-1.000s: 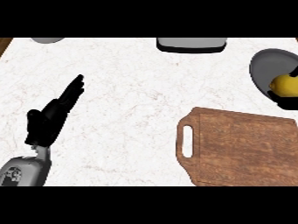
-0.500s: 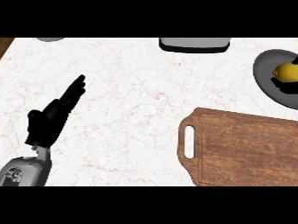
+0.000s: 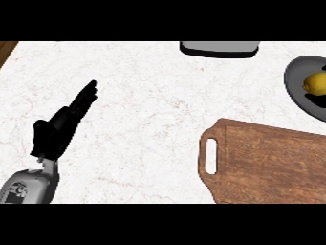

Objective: Pick the lemon from the cutting board and place it in the pan

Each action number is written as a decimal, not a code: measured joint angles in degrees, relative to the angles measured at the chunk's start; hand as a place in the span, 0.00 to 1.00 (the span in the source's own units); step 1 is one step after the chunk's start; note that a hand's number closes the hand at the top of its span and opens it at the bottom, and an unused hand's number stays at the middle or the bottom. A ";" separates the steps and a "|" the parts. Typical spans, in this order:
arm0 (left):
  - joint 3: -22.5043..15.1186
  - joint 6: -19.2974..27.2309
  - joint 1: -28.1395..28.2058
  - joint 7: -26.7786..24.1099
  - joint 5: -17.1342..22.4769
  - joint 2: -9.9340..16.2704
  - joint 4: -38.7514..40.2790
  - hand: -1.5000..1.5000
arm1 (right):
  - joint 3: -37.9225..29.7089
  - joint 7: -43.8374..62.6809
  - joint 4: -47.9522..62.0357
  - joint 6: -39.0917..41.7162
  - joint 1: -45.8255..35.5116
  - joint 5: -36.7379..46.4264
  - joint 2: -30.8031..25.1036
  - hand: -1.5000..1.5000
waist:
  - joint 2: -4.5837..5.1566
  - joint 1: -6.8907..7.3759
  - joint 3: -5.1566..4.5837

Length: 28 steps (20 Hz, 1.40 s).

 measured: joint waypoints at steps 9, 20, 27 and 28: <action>-0.03 -0.84 -1.02 -0.39 0.38 -0.24 0.40 0.50 | -3.71 -1.34 5.34 7.83 -2.90 -3.45 -0.93 0.00 | 0.67 0.90 0.28; 0.60 -0.57 -0.85 -0.09 0.25 -0.11 0.16 0.50 | -16.34 -8.62 7.02 22.10 -2.58 -16.70 -3.85 0.00 | 0.71 0.38 0.40; 0.77 -0.22 -0.70 -0.19 -0.22 -0.29 0.55 0.50 | -18.75 -14.98 7.26 34.85 2.49 -19.58 -7.87 0.00 | 0.46 -0.49 0.38; 0.99 -0.23 -0.74 -0.31 -0.06 -0.32 0.81 0.50 | -19.08 -16.58 6.94 36.19 3.34 -19.96 -8.35 0.00 | 0.43 -0.66 0.39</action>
